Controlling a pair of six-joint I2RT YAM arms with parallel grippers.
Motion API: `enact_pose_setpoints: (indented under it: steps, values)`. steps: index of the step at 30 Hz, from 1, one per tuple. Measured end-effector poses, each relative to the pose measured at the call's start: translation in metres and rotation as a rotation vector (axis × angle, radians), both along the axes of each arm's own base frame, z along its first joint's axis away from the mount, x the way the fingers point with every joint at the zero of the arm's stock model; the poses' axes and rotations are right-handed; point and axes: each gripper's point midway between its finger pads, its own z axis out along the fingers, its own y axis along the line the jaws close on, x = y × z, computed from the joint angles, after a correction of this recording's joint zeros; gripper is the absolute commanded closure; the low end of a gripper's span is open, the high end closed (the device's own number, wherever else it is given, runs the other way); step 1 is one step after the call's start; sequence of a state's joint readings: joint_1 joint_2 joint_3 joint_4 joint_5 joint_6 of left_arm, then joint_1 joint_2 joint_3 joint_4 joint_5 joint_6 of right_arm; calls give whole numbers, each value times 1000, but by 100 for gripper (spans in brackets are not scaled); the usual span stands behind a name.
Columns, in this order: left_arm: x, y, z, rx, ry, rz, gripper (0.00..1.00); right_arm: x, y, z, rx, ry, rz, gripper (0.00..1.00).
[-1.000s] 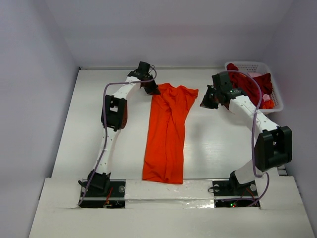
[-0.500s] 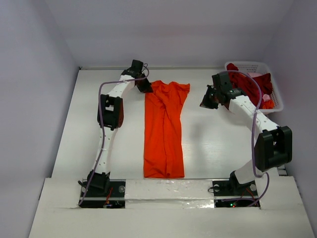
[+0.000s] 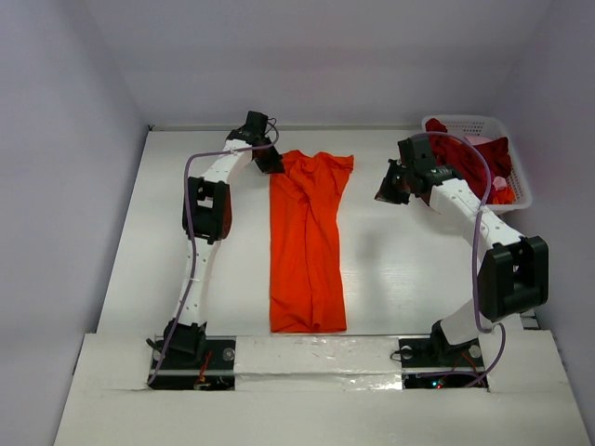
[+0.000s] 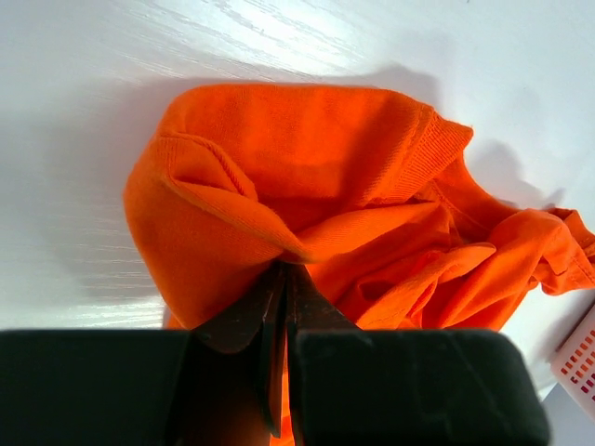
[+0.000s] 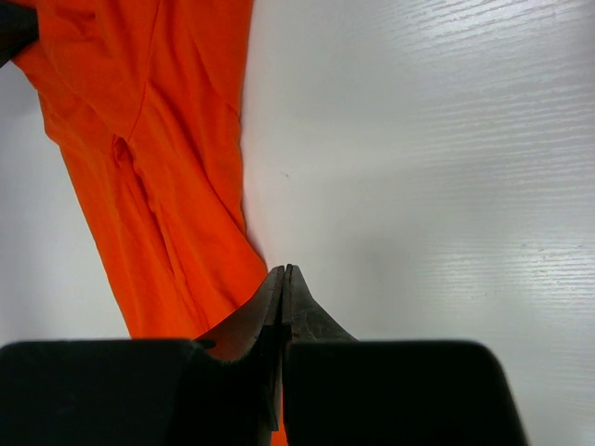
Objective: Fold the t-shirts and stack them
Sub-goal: Rotate the tshirt 90 degrees
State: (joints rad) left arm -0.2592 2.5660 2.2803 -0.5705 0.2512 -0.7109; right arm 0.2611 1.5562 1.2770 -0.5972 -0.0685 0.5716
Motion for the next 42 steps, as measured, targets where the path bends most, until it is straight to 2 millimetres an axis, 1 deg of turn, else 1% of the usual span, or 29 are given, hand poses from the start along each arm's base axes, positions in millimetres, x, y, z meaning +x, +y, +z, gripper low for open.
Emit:
enact_pose_setpoints:
  steps: [1,4,5,7,8,10,11,13,16,17,19,21,23,25,26,30,32,33,34,36,37,38,39,40,41,42]
  values:
    - [0,0,0,1,0,0,100,0,0,0,0,0,0,100]
    - [0,1,0,6,-1,-3,92,1,1,1,3,-3,2,100]
    - [0,2,0,8,-3,-4,87,1,1,1,4,-4,2,100]
    - [1,2,2,11,-14,-11,80,1,2,1,8,-7,5,100]
    - [2,3,3,14,-18,-16,72,1,2,1,10,-8,6,100]
    - [4,3,7,11,-36,-29,65,3,3,2,13,-14,8,100]
    - [4,3,8,13,-43,-35,59,3,3,2,15,-17,8,100]
    - [6,4,12,11,-59,-46,56,4,4,2,17,-19,10,100]
    - [6,6,17,14,-74,-63,46,1,4,-2,17,-10,12,100]
    - [7,6,19,15,-81,-69,40,1,4,-3,16,-8,12,100]
    - [7,5,26,16,-98,-82,37,1,3,-4,15,-7,14,100]
    - [9,3,35,5,-118,-92,34,1,3,-5,13,-8,16,100]
    - [11,-1,49,-16,-151,-106,34,1,3,-5,11,-9,20,100]
    - [12,-5,66,-37,-183,-119,36,1,3,-5,8,-13,24,100]
    - [12,-6,75,-48,-198,-126,39,1,3,-6,6,-14,27,100]
    - [6,-12,125,-67,-282,-147,38,1,5,-6,10,-17,49,100]
    - [-8,-9,151,-56,-316,-145,36,-1,9,-5,18,-15,69,86]
    - [-22,-5,164,-43,-327,-139,36,-3,12,-5,20,-13,83,79]
    - [-36,-1,172,-26,-330,-131,35,-5,15,-4,23,-14,97,62]
    - [-76,11,184,5,-333,-121,31,-17,26,1,23,-14,139,45]
    - [-99,18,185,21,-335,-114,27,-24,32,6,25,-24,167,32]
    - [-126,25,183,37,-324,-112,15,-34,42,13,32,-40,200,28]
    - [-149,32,181,51,-318,-112,10,-45,49,20,35,-53,232,23]
    - [-173,38,175,57,-315,-107,3,-58,58,27,43,-72,266,15]
    - [-194,44,169,61,-309,-105,1,-71,66,34,51,-91,297,14]
    - [-219,50,161,63,-296,-105,1,-83,72,38,57,-109,328,14]
